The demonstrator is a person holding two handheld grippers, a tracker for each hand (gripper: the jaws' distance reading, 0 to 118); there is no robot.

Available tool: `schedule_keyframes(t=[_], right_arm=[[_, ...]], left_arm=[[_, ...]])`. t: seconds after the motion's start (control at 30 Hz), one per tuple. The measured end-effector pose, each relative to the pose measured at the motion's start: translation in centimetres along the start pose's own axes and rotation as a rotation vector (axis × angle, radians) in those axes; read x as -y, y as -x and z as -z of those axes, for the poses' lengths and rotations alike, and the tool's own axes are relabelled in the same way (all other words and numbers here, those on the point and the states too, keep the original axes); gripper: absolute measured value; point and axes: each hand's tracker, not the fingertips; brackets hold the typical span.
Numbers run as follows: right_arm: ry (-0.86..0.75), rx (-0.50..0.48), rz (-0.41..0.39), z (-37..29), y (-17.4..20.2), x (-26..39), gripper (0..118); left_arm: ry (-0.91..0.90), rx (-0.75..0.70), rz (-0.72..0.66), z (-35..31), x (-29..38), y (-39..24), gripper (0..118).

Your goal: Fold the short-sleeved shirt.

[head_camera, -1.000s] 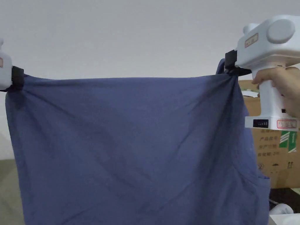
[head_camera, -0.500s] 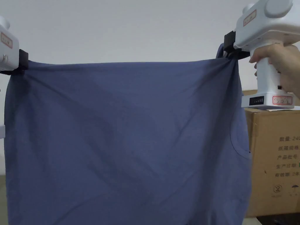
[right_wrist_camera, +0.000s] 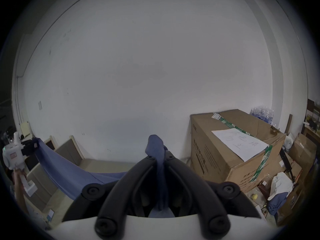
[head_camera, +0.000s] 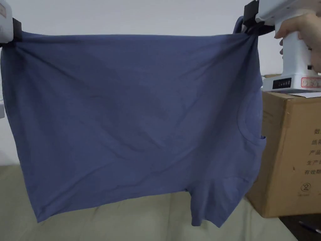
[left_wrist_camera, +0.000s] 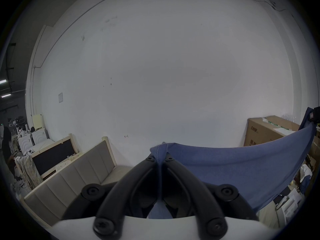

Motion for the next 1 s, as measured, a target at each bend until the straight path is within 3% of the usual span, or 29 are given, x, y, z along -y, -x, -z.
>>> schedule_keyframes(t=[0.1, 0.2, 0.3, 0.47, 0.53, 0.63, 0.8, 1.0], right_arm=[[0.045, 0.021, -0.001, 3.0, -0.3, 2.8, 4], [0.133, -0.003, 0.064, 5.9, -1.0, 6.8, 4], [0.231, 0.023, 0.017, 9.1, -1.2, 12.4, 4], [0.441, 0.042, 0.031, 14.2, -2.1, 24.1, 4], [0.496, 0.054, 0.064, 14.9, -2.4, 29.1, 4], [0.587, 0.048, 0.045, 15.3, -2.5, 35.7, 4], [0.655, 0.046, 0.093, 12.0, -3.1, 42.6, 4], [0.601, 0.000, 0.190, 1.3, -3.8, 46.9, 4]], left_arm=[[0.028, 0.017, 0.012, 2.3, 3.2, 0.0, 2], [0.107, 0.017, 0.048, 4.8, 7.3, -0.5, 2], [0.202, 0.027, 0.060, 6.0, 13.2, -1.7, 2], [0.416, 0.080, 0.022, 11.8, 25.7, -1.4, 2], [0.504, 0.096, -0.001, 10.8, 31.7, -1.7, 2], [0.632, 0.109, 0.071, 10.0, 39.0, -2.5, 2], [0.734, 0.157, -0.021, 7.1, 46.5, -0.3, 2], [0.740, 0.189, -0.036, -0.7, 49.6, 3.4, 2]])
